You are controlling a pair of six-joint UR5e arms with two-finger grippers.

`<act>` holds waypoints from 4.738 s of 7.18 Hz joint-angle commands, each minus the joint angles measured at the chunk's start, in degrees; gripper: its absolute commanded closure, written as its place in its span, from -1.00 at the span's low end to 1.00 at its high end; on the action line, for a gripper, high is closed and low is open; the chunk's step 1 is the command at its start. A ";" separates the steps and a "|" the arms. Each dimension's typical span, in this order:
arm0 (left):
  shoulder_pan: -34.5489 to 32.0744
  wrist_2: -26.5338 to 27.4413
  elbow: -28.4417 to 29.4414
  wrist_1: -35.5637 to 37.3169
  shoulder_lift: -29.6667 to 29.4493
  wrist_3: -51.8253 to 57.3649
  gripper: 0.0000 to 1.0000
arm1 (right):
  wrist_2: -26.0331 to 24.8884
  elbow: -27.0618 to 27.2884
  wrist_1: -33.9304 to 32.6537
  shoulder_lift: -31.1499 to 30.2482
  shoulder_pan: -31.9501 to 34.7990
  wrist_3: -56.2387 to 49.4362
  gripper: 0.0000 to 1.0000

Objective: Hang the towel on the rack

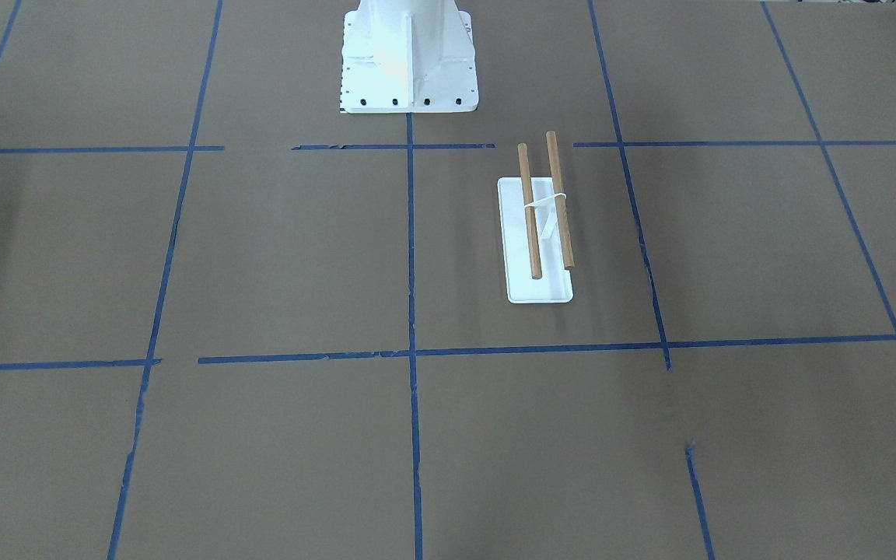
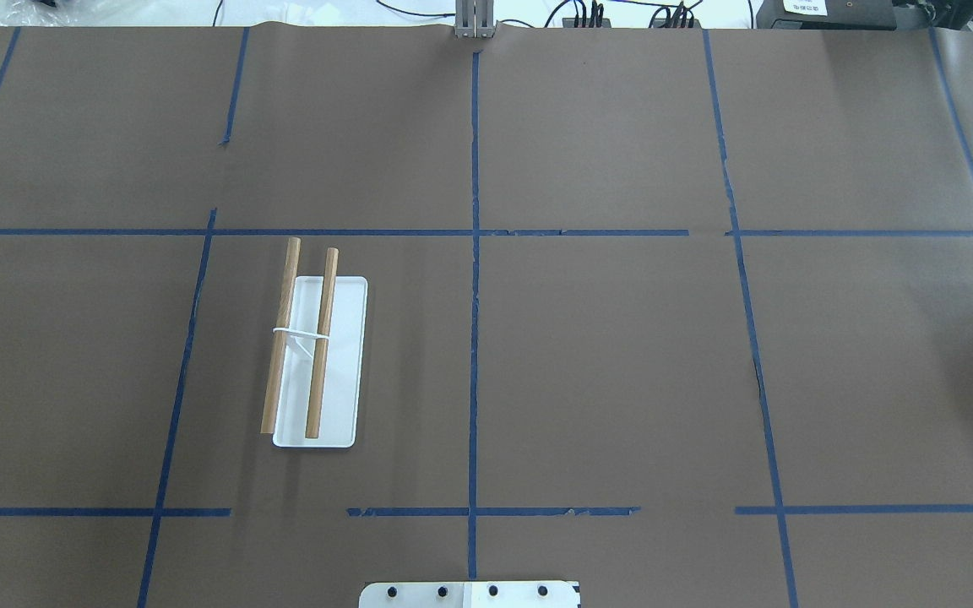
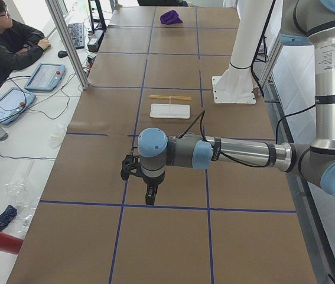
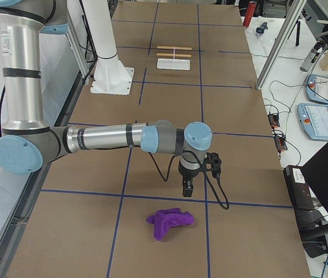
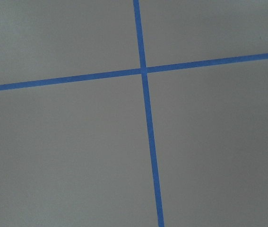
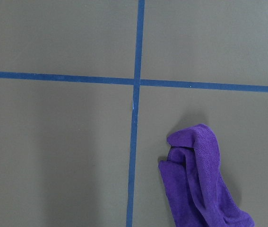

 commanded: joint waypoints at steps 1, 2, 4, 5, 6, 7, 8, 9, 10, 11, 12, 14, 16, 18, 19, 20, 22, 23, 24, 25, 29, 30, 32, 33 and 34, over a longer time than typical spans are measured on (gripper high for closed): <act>0.11 0.00 -0.15 -0.06 -0.09 0.00 -1.00 | 0.00 -0.08 0.00 -0.04 0.07 -0.08 -1.00; 0.02 0.00 -1.11 0.12 0.00 0.00 -1.00 | 0.00 0.18 0.09 0.40 0.07 -0.26 -1.00; 0.28 0.35 -2.53 -0.06 -1.40 -0.17 -1.00 | 0.09 5.96 0.09 0.05 -0.10 5.76 -1.00; 0.28 -0.08 -2.53 -1.02 -3.41 -0.52 -1.00 | 0.26 7.99 0.78 -0.30 -0.45 6.24 -1.00; 0.28 0.00 -0.61 -2.85 -7.34 -0.61 -1.00 | 0.18 8.01 4.27 -1.09 -1.59 6.59 -1.00; 0.28 -0.09 -0.07 -3.92 -7.91 -0.44 -1.00 | 0.18 7.49 7.35 -2.05 -2.21 6.16 -0.99; 0.46 -0.09 2.72 -12.02 -8.26 -0.70 -1.00 | -0.08 7.05 12.08 -5.45 -2.21 3.54 -0.98; 0.46 0.00 3.79 -16.45 -7.57 -0.70 -1.00 | -0.52 4.43 17.96 -8.53 -2.48 -2.66 -0.98; 0.55 0.00 4.58 -16.93 -7.65 -0.70 -1.00 | -0.44 -1.25 22.89 -9.87 -2.74 -8.99 -0.98; 0.55 0.00 4.50 -16.93 -7.73 -0.70 -1.00 | -0.53 -6.96 27.81 -10.67 -2.74 -12.70 -0.88; 0.55 0.00 4.50 -16.93 -7.74 -0.70 -1.00 | -1.57 -10.85 31.78 -10.67 -2.83 -13.00 -0.76; 0.55 -0.09 4.50 -16.93 -7.65 -0.70 -1.00 | -4.12 -13.08 33.49 -11.11 -4.57 -13.27 -0.54; 0.55 -0.09 4.50 -16.93 -7.65 -0.61 -1.00 | -5.53 -13.44 33.49 -11.11 -5.81 -13.27 0.41; 0.55 -0.09 4.50 -16.93 -7.65 -0.61 -1.00 | -6.67 -13.09 33.49 -10.50 -5.99 -18.93 1.00; 0.63 -0.09 4.50 -16.93 -7.73 -0.61 -1.00 | -6.77 -12.56 33.31 -8.93 -5.99 -20.37 1.00; 0.55 -0.09 4.50 -17.02 -7.74 -0.61 -1.00 | -6.24 -12.38 33.14 -7.35 -5.99 -20.39 1.00; 0.55 -0.09 4.15 -17.02 -8.08 -0.61 -1.00 | -5.54 -8.28 28.96 -2.62 -6.17 -19.25 1.00; 0.55 -0.09 3.98 -17.02 -8.09 -0.61 -1.00 | -5.36 -6.16 22.91 1.41 -6.17 -19.25 1.00; 0.63 -0.18 3.71 -17.02 -8.96 -0.70 -1.00 | -5.19 -2.84 17.28 6.07 -7.21 -19.25 1.00; 0.72 -0.18 3.71 -17.02 -10.62 -2.44 -1.00 | -4.58 -1.32 12.18 10.55 -9.83 -19.16 1.00; 13.43 -2.37 -1.12 -18.95 -20.18 -29.53 -1.00 | -4.21 2.46 11.95 23.83 -25.79 13.59 1.00; 15.99 -2.55 -1.12 -18.96 -23.61 -40.67 -1.00 | -5.87 2.65 11.95 28.30 -30.64 23.46 1.00; 22.84 -2.37 -1.12 -18.96 -31.25 -64.47 -1.00 | -11.66 3.17 11.78 33.60 -38.31 32.23 1.00; 27.05 -2.03 -0.86 -18.96 -35.47 -76.78 -1.00 | -14.21 4.65 11.78 35.28 -40.25 33.48 1.00; 31.96 -1.76 -0.07 -19.04 -38.73 -88.13 -1.00 | -15.89 6.67 11.69 36.16 -41.92 33.75 1.00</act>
